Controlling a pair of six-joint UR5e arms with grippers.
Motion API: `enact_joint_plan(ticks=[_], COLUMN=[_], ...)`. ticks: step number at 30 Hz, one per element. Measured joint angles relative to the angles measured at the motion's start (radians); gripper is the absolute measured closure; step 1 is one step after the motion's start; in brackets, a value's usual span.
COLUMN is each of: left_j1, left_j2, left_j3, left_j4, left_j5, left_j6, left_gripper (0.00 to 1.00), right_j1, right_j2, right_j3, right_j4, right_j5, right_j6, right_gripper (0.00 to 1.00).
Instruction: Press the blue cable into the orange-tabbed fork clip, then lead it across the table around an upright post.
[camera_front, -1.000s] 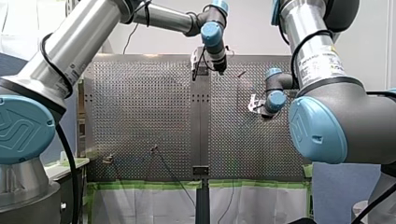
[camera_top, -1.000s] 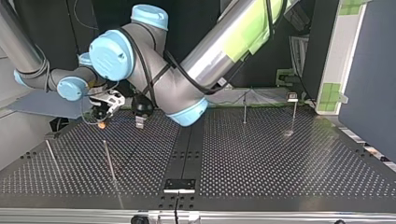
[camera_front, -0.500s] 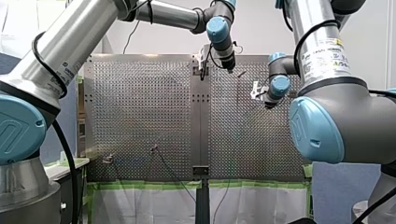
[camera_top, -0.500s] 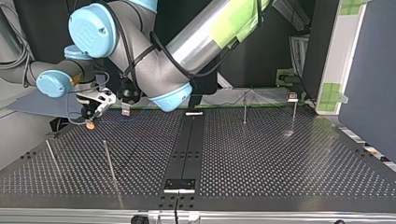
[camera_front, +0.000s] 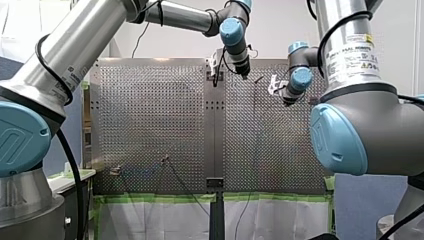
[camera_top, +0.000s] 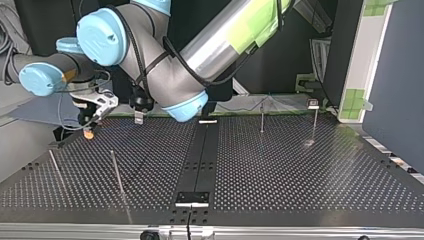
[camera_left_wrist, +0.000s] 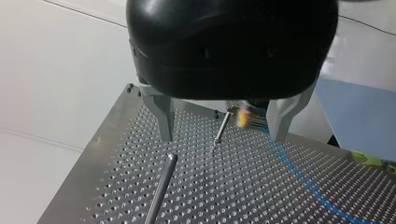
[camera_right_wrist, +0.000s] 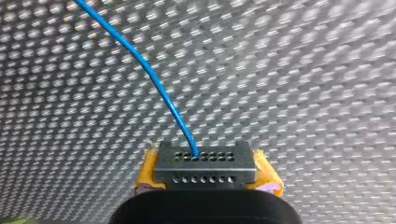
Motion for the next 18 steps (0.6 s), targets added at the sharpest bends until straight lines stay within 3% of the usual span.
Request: enact_joint_plan(ticks=[8,18], left_j1=[0.005,0.008], left_j2=[0.0,0.0], left_j3=[0.0,0.0], left_j4=[-0.002,-0.001], left_j5=[0.001,0.001], left_j6=[-0.014,-0.015], left_gripper=[0.02,0.02], right_j1=[0.001,0.001], right_j2=[-0.072,-0.16], right_j3=[-0.039,-0.047], right_j4=[0.031,0.04], right_j5=[-0.018,-0.034], right_j6=[0.002,0.005], right_gripper=[1.0,1.0])
